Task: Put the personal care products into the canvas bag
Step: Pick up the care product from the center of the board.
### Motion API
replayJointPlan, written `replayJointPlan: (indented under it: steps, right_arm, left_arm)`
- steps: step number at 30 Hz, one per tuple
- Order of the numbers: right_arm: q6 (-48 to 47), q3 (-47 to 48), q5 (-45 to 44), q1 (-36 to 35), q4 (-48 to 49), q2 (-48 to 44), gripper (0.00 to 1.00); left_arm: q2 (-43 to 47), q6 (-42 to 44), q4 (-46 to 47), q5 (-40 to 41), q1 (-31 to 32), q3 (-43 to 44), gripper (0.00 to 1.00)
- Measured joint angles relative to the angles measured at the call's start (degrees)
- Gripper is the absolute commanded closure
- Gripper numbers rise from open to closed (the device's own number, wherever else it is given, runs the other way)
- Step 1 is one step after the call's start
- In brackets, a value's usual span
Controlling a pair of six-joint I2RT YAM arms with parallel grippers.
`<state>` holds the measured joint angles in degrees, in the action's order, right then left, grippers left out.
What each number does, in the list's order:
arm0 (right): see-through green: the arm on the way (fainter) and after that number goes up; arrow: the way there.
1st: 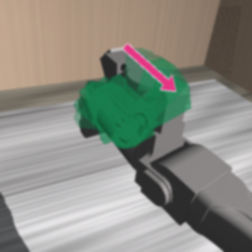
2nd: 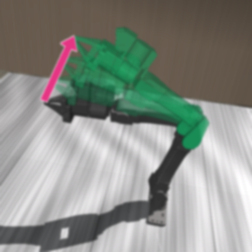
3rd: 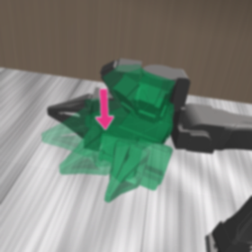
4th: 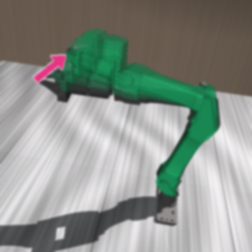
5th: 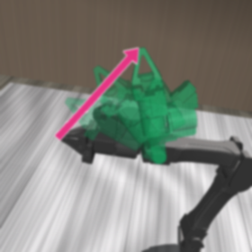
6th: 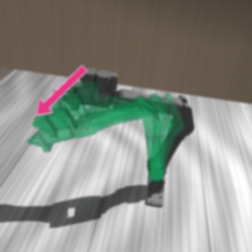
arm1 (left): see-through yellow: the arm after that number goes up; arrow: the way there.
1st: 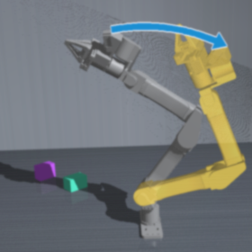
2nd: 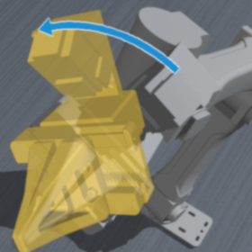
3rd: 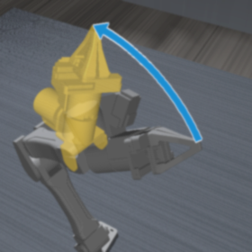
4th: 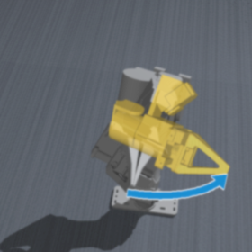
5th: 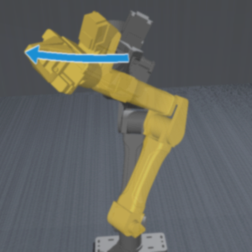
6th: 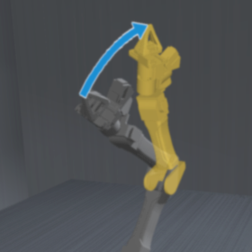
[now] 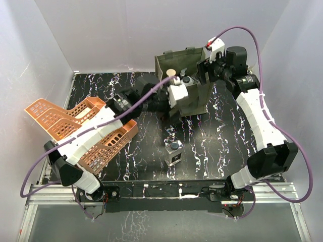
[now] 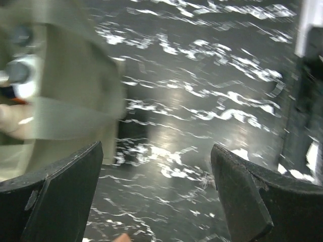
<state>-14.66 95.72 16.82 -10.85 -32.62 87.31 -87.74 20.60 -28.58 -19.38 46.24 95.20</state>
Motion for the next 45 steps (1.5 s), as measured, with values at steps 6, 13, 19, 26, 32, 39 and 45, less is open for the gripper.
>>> replayJointPlan:
  steps: [6,13,19,26,32,39,45]
  right_arm:
    - [1.27,-7.3,-0.66,0.0,2.69,-4.74,0.24]
    - [2.45,-10.78,-0.22,-0.02,3.87,-8.96,0.24]
    - [3.21,-11.45,-0.37,-0.02,4.15,-11.17,0.24]
    - [4.5,-13.44,0.07,-0.02,3.96,-13.55,0.24]
    - [4.26,-14.58,-0.2,-0.02,3.74,-13.6,0.24]
    - [3.74,-15.69,-0.42,-0.02,3.96,-13.68,0.23]
    - [2.56,-16.35,-0.48,-0.02,4.13,-13.7,0.23]
  left_arm:
    - [3.39,1.31,-4.17,-2.19,9.9,-8.44,0.12]
    - [4.66,-0.02,-2.97,0.17,14.1,-17.33,0.05]
    - [5.22,-2.8,-1.05,3.96,13.99,-23.26,0.03]
    - [5.07,-6.1,2.54,6.14,13.97,-24.13,0.17]
    - [3.72,-8.17,3.32,5.81,13.97,-24.11,0.24]
    - [1.64,-9.35,3.06,4.79,13.97,-24.3,0.37]
    - [1.22,-9.27,2.93,4.24,13.94,-24.48,0.63]
